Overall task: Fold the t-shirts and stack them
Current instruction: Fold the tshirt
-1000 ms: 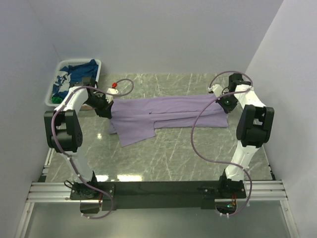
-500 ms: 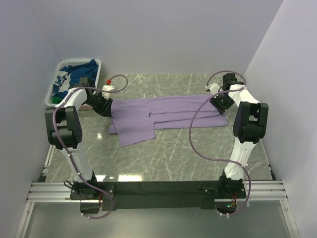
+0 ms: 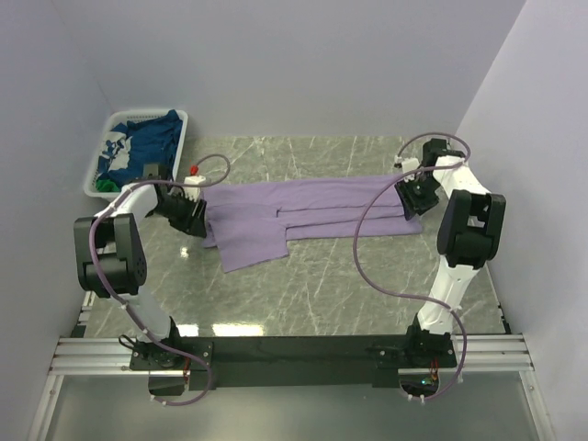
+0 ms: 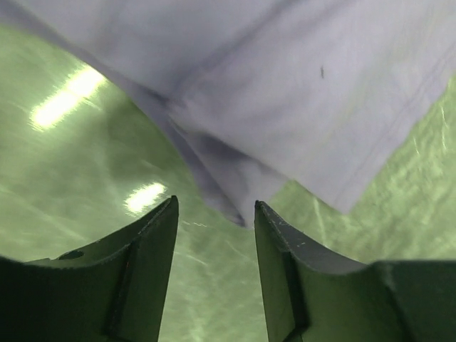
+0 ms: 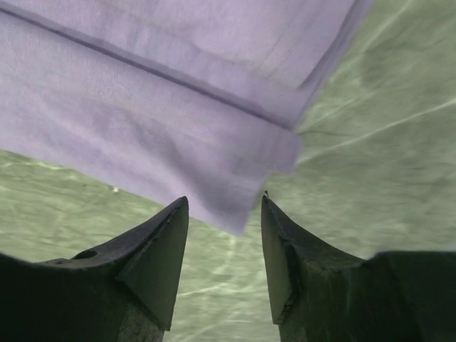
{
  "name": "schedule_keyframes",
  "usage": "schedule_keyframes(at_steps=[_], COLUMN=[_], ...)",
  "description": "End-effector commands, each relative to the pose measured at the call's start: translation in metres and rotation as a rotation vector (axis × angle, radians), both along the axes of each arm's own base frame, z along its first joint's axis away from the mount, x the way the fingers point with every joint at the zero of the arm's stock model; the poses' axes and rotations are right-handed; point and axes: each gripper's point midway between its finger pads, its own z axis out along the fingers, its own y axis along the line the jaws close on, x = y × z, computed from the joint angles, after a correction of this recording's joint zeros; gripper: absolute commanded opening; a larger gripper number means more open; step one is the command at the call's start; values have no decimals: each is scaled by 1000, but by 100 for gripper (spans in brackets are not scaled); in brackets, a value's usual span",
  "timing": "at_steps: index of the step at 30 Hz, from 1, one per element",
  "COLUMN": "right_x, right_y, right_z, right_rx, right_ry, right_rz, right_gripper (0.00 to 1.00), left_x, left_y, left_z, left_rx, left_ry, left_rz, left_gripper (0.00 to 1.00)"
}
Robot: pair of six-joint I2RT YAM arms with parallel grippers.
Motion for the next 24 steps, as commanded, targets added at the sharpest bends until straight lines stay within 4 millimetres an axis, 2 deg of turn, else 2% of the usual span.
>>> schedule_keyframes(at_steps=[1, 7, 11, 12, 14, 15, 16, 17, 20, 21, 23, 24], right_x=[-14, -22, -26, -25, -27, -29, -30, -32, -42, -45, -59, -71], right_y=[4, 3, 6, 5, 3, 3, 3, 3, 1, -1, -5, -5], right_z=[-10, -34, -41, -42, -47, -47, -47, -46, -40, -39, -37, -41], right_rx=[80, 113, 137, 129, 123, 122, 121, 121, 99, 88, 55, 46], right_ry=[77, 153, 194, 194, 207, 222, 225, 230, 230, 232, 245, 269], right_rz=[-130, -197, -223, -229, -235, -234, -233, -232, -213, -199, -180, -158], right_gripper=[54, 56, 51, 49, 35, 26, 11, 2, 0, 0, 0, 0], left_x=[-19, -29, -34, -37, -42, -47, -49, -54, -71, -83, -92, -104], left_y=[-10, -17, -15, -14, -13, -13, -12, -11, -7, -5, -3, -3], left_z=[-6, -28, -39, -41, -42, -43, -43, -40, -35, -38, -35, -38], left_rx=[-50, -101, -88, -86, -78, -77, -67, -55, -24, -7, 13, 16], left_ry=[54, 144, 196, 204, 216, 228, 231, 236, 233, 252, 230, 248], left_rz=[23, 27, 20, 23, 18, 11, 1, -1, -36, -40, -56, -62], left_gripper=[54, 54, 42, 33, 23, 11, 5, 1, 1, 1, 1, 1])
